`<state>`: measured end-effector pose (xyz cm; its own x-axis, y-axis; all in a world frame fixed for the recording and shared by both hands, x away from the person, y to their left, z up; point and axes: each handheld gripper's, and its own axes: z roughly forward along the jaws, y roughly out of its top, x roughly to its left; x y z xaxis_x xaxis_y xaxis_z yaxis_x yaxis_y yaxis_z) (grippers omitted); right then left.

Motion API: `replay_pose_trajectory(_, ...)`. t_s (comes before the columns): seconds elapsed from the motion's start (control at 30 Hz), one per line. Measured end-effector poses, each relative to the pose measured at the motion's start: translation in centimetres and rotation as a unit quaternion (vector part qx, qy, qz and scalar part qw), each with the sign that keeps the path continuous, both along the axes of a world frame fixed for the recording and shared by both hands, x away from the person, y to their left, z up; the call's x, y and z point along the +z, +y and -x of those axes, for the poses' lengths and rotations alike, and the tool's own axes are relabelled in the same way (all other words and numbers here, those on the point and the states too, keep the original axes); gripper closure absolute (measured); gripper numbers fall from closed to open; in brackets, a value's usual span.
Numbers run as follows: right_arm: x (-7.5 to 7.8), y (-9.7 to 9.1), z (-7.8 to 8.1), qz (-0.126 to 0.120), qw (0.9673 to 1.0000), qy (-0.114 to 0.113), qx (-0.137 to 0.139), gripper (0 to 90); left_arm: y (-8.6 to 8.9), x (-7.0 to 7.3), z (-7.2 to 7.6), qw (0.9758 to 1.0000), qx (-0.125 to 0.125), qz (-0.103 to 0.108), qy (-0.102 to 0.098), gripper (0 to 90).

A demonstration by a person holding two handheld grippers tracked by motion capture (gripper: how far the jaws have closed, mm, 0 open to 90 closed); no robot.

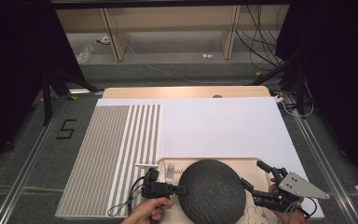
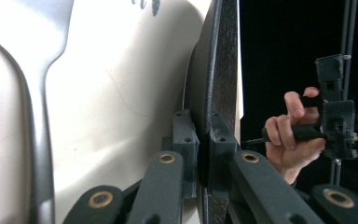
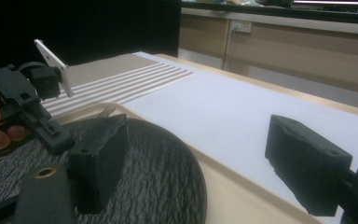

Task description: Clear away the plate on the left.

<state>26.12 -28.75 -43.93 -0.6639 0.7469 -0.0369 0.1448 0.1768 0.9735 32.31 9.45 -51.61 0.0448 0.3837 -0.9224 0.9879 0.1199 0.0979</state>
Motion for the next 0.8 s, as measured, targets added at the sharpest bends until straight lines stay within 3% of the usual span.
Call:
replay_pose_trajectory(0.17,0.01,0.00,0.01,0.000,1.0000,0.000,0.000,22.2,-0.02,-0.09,-0.13,1.0000,-0.003,-0.004,0.002,85.3)
replay_pose_trajectory(0.47,-0.02,0.09,0.00,0.000,1.0000,0.002,0.001,22.2,0.00,0.36,-0.18,0.9994,-0.011,-0.026,-0.021,84.4)
replay_pose_trajectory(0.6,-0.03,0.11,-0.01,0.001,1.0000,0.001,0.002,22.3,0.07,0.12,-0.28,0.9996,-0.008,-0.022,-0.014,84.1)
replay_pose_trajectory(0.8,-0.03,0.11,-0.01,0.001,1.0000,0.002,0.003,22.3,-0.05,0.26,-0.30,0.9987,-0.015,-0.041,-0.027,80.2)
